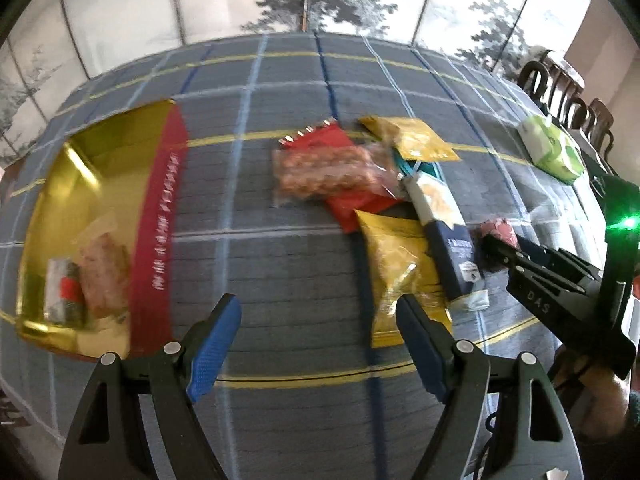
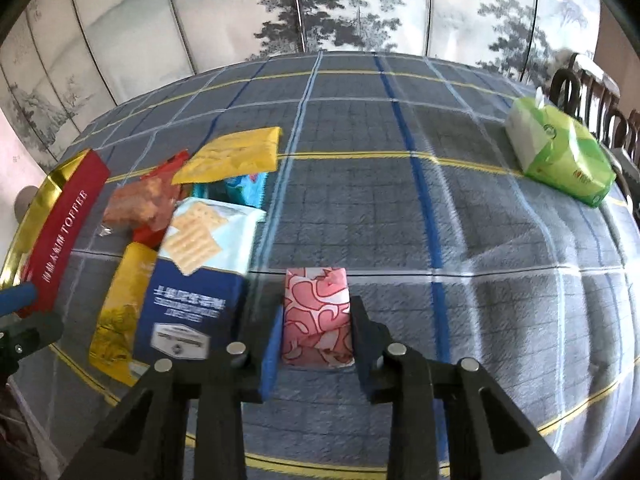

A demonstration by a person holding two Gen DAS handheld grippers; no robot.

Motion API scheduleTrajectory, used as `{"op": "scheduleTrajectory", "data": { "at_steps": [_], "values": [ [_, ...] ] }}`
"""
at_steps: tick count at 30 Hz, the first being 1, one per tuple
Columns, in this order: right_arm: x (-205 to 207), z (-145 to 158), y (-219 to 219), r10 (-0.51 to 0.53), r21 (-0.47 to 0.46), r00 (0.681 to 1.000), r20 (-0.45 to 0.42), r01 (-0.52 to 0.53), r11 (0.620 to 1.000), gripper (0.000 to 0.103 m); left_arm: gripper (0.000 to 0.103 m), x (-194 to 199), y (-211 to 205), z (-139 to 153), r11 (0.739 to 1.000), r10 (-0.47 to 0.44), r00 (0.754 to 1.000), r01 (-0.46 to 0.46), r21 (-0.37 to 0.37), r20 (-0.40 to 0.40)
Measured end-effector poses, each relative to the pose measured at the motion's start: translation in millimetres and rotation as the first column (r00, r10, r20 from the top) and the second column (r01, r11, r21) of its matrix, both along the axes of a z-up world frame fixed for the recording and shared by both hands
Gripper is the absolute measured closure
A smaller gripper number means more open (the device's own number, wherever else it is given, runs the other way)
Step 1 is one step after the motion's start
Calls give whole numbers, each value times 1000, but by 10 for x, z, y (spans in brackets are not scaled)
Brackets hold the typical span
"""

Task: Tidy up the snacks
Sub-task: 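Grasp the pink patterned packet with the right tool while the left tool grasps the yellow packet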

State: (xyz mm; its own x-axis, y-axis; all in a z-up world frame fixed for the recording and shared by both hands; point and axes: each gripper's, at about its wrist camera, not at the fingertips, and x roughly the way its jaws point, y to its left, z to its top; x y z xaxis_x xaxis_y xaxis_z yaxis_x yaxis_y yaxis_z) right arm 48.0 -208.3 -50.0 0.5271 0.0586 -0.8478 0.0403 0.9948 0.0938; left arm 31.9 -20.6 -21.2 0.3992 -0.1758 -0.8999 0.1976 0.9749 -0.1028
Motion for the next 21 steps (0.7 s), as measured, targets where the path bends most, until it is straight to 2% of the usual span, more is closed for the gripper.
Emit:
{"op": "scheduleTrajectory", "data": {
  "at_steps": [8, 11, 21],
  "values": [
    [50, -13, -308, -52, 2, 998, 36, 52, 999, 72, 27, 93, -163, -142, 994, -34, 998, 29, -103, -44],
    [81, -23, -373, -60, -14, 997, 49, 61, 998, 72, 27, 162, -260, -203, 995, -46, 997, 40, -93, -59],
    [108, -37, -478, -72, 16, 995, 64, 71, 997, 72, 27, 285, -575, -333, 997, -74, 994, 72, -26, -82]
  ]
}}
